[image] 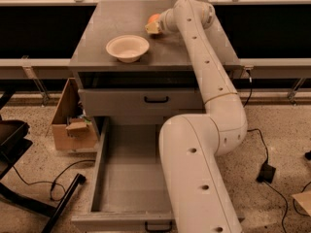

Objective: Pick orange from middle drawer and place on counter

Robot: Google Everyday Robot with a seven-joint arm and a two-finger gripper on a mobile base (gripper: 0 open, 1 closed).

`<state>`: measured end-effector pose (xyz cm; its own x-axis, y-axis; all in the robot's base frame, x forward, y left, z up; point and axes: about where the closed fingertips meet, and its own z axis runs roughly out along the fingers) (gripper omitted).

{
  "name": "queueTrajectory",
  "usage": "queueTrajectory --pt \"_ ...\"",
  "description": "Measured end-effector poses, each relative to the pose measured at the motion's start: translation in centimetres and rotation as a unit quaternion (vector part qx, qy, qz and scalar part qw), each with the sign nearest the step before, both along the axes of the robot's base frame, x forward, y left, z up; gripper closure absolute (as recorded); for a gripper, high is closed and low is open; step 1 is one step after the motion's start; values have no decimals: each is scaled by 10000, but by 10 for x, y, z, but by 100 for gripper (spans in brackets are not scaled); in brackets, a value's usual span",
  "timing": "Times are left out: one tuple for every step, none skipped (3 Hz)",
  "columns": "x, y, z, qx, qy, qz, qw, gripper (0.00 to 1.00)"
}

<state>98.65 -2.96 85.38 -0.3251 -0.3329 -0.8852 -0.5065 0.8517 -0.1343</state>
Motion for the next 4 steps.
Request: queueTrajectory --pt "-1 4 -2 20 38 3 10000 84" --pt "-1 4 -2 20 38 3 10000 61" --pt "-1 4 -2 20 38 3 10000 38" --pt "-1 4 -2 20 38 3 10000 15"
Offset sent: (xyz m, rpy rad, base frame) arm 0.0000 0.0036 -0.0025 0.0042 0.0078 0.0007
